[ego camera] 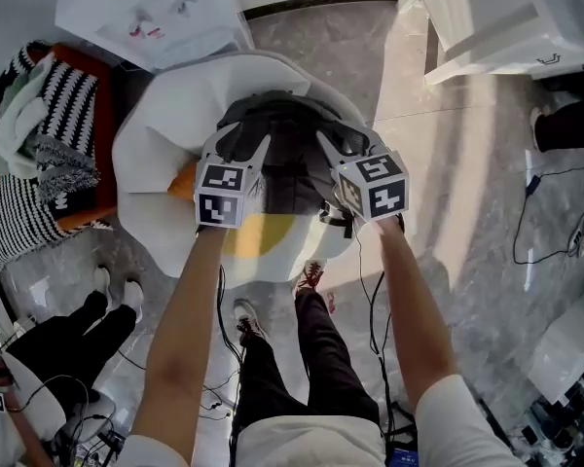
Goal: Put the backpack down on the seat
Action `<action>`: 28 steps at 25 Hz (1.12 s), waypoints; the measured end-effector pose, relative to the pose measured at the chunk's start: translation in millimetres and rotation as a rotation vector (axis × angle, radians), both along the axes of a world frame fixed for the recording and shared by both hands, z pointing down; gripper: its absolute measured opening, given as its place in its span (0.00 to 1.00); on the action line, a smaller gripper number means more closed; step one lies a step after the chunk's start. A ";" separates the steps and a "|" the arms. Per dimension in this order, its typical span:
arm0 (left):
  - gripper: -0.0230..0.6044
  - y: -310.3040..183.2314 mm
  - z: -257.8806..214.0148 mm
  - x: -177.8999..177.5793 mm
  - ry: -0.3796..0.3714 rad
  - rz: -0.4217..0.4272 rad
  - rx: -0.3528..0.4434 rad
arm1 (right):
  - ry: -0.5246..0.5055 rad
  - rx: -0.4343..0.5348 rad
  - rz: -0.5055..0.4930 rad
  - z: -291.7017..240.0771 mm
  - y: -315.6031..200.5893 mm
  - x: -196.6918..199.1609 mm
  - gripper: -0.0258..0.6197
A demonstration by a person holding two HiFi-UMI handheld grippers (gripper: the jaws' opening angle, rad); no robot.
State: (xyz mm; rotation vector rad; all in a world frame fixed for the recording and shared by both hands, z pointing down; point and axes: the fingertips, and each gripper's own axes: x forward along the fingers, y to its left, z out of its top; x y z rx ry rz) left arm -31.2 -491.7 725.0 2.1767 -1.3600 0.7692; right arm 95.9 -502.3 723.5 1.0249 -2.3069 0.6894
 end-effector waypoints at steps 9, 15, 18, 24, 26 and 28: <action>0.36 43.6 -35.1 -26.8 0.087 -0.038 0.002 | 0.107 0.058 0.019 -33.4 39.7 14.5 0.21; 0.33 80.6 -68.1 -43.0 0.134 -0.029 0.022 | 0.173 0.103 0.034 -74.0 71.1 24.9 0.21; 0.32 101.4 -83.5 -44.8 0.150 -0.012 0.028 | 0.192 0.127 0.034 -93.6 89.1 23.0 0.21; 0.25 140.7 -115.5 -42.6 0.134 0.081 0.039 | 0.251 0.147 0.023 -121.7 126.9 17.6 0.15; 0.10 153.0 -131.6 -43.5 0.156 0.091 0.064 | 0.250 0.145 0.027 -131.3 138.9 14.4 0.15; 0.10 165.0 -146.9 -45.4 0.172 0.089 0.084 | 0.253 0.141 0.040 -142.9 148.3 12.7 0.15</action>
